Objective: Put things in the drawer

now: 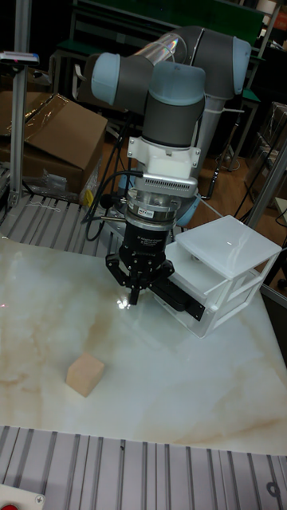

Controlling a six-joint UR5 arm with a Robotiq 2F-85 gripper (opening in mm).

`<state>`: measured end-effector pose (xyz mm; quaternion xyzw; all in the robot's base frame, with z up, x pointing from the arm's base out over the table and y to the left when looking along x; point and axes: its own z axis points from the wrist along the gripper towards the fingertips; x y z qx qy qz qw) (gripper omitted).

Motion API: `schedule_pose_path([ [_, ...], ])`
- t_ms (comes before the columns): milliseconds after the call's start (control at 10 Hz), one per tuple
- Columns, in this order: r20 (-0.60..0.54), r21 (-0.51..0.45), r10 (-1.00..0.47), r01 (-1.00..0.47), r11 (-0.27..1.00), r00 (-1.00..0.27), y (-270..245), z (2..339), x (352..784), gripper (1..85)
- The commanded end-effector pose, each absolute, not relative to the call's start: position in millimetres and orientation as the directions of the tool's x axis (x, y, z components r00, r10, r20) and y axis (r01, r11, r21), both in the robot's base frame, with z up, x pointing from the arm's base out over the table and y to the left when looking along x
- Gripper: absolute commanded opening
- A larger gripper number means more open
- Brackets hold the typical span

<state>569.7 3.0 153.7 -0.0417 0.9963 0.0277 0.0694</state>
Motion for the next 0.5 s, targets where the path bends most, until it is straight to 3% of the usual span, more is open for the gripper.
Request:
schedule_pose_path([
  [0,-0.145,0.06,-0.08,-0.09,0.994,-0.986,4.7,155.4,569.2,1.0],
  [400,-0.148,0.057,-0.076,-0.085,0.995,-0.986,3.8,154.5,569.3,1.0],
])
